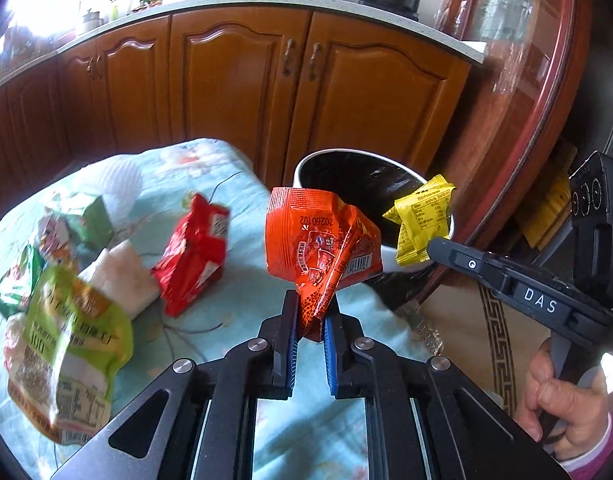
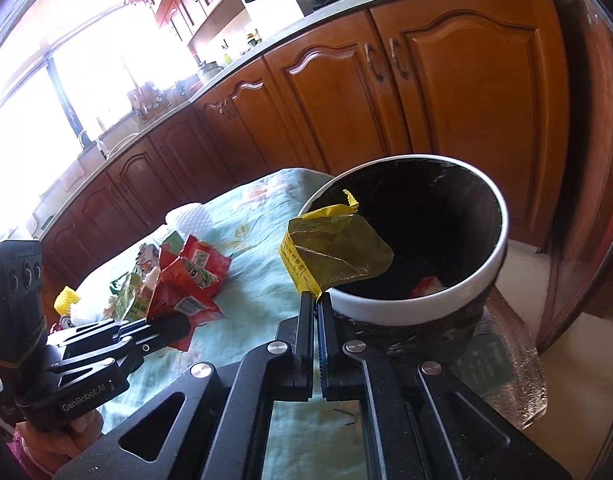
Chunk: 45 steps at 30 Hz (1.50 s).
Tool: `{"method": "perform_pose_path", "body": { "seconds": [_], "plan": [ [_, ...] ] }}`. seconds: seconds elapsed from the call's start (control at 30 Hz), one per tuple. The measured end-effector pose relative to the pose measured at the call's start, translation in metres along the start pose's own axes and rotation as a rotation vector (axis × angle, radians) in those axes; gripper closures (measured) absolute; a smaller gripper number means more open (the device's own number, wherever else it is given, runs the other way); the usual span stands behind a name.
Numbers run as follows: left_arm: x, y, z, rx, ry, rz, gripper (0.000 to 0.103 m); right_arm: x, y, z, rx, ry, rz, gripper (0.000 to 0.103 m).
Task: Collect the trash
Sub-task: 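Carry both bags over the white bin and open both tools to drop them, then withdraw both tools from the bin back toward the table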
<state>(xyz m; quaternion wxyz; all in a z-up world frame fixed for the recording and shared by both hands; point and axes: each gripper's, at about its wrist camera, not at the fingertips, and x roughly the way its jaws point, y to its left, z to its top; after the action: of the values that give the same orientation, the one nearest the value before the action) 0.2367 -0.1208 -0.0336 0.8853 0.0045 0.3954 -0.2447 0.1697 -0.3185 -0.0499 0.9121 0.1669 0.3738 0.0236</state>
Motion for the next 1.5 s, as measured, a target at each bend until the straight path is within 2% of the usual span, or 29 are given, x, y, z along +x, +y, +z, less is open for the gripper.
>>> {"method": "perform_pose_path", "body": {
  "seconds": [0.6,1.0,1.07,1.13,1.17,1.23,1.27,1.33,1.4,1.5],
  "plan": [
    [0.063,-0.028,0.057,0.060,0.043,-0.014,0.093,0.008,-0.040,0.026,0.011,0.000,-0.072,0.101],
    [0.120,-0.045,0.090,0.089,0.122,0.008,0.091,0.028,-0.054,0.040,-0.014,0.059,-0.113,0.101],
    [0.125,-0.045,0.093,0.087,0.127,0.016,0.089,0.029,-0.057,0.041,-0.008,0.064,-0.113,0.096],
    [0.130,-0.045,0.095,0.079,0.130,0.018,0.076,0.031,-0.060,0.042,0.005,0.070,-0.108,0.094],
    [0.131,-0.044,0.095,0.072,0.132,0.018,0.071,0.032,-0.061,0.043,0.016,0.072,-0.105,0.088],
    [0.131,-0.042,0.094,0.063,0.121,0.032,0.048,0.030,-0.064,0.042,0.028,0.065,-0.104,0.076],
    [0.129,-0.040,0.093,0.061,0.113,0.039,0.046,0.030,-0.066,0.042,0.034,0.061,-0.101,0.070],
    [0.125,-0.039,0.090,0.059,0.103,0.039,0.046,0.027,-0.068,0.041,0.048,0.048,-0.091,0.064],
    [0.122,-0.038,0.086,0.051,0.097,0.040,0.046,0.024,-0.068,0.039,0.057,0.038,-0.083,0.061],
    [0.109,-0.032,0.077,0.031,0.081,0.022,0.043,0.018,-0.065,0.036,0.073,0.021,-0.064,0.042]
  ]
}}
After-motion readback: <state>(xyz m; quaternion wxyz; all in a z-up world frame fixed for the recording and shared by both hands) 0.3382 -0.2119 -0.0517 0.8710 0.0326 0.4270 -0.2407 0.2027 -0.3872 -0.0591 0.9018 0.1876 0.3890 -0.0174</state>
